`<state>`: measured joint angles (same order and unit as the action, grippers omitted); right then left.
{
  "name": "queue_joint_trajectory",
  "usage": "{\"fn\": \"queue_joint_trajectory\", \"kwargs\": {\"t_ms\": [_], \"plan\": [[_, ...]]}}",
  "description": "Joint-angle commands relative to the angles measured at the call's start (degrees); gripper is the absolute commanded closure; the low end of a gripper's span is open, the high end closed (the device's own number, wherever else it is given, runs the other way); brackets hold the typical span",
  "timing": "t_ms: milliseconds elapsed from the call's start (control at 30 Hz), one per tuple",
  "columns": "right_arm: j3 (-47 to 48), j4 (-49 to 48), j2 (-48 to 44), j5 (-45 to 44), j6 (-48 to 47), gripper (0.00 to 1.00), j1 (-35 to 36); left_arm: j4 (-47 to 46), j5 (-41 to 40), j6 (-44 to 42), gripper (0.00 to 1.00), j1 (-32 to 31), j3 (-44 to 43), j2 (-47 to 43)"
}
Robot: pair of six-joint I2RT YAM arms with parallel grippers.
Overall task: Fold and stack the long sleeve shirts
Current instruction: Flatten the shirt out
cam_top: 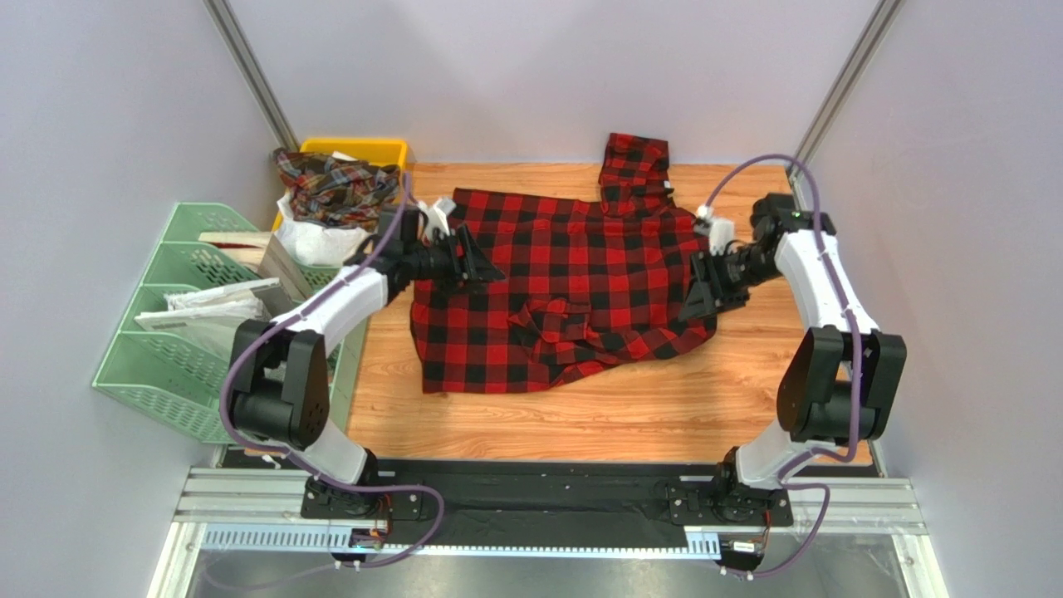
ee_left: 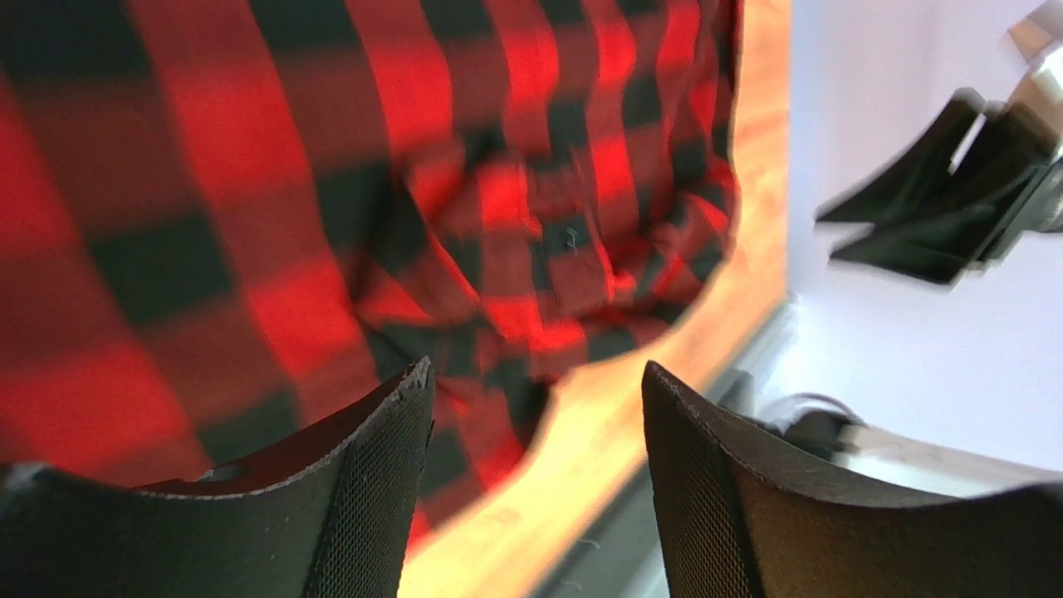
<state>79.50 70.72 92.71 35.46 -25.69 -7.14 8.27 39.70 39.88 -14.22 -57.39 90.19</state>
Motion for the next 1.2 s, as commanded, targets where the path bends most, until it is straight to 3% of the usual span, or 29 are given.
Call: {"fn": "queue_joint_trajectory", "kwargs": {"t_ms": [0,200,267,367,400,533,567,633,767,867,1067,1167], "plan": [[-9.5,-3.2,-7.5,-2.6,-5.7,0.53,9.0,11.0,-3.6,-21.8,0.32,1.3,-8.9,-4.4],[-20.4,-22.1,-16.2,-15.1,-3.5,0.46,26.6,18.3,-1.3,-32.9,0.35,1.7,-13.2,-2.5],[-21.7,-28.4,-16.5,-18.1,-3.2,0.45,33.1,20.1,3.6,-32.7,0.36,4.4,-15.7,-0.3],[-22.1,-35.0,-13.2,-24.7,-3.2,0.44,41.6,19.5,11.1,-27.1,0.37,9.4,-17.3,2.6],[-21.4,-35.5,-11.5,-26.6,-3.0,0.44,43.3,19.1,12.4,-26.3,0.3,10.3,-17.5,3.1],[-17.7,-37.0,-4.7,-30.1,-2.3,0.44,49.8,22.8,12.9,-29.5,0.27,12.2,-20.0,3.3],[-17.3,-37.2,-3.5,-30.7,-2.9,0.44,51.4,23.5,13.2,-30.3,0.22,12.2,-20.0,3.1],[-16.3,-37.3,-0.8,-32.3,-3.3,0.45,52.7,25.6,13.5,-32.1,0.13,12.2,-20.3,2.4],[-14.8,-36.8,0.7,-34.8,-4.3,0.57,53.0,28.8,11.1,-36.2,0.16,12.3,-20.3,1.1],[-14.6,-35.0,-1.3,-37.1,-4.8,1.0,52.8,28.9,10.0,-37.6,0.18,12.4,-19.5,-0.4],[-12.1,-28.3,-11.7,-31.4,-4.2,1.0,50.7,29.0,9.4,-41.4,0.22,12.4,-20.0,-0.8],[-12.5,-25.4,-14.0,-28.5,-6.1,0.96,48.5,29.2,10.8,-46.4,0.18,12.3,-20.1,-0.9]]}}
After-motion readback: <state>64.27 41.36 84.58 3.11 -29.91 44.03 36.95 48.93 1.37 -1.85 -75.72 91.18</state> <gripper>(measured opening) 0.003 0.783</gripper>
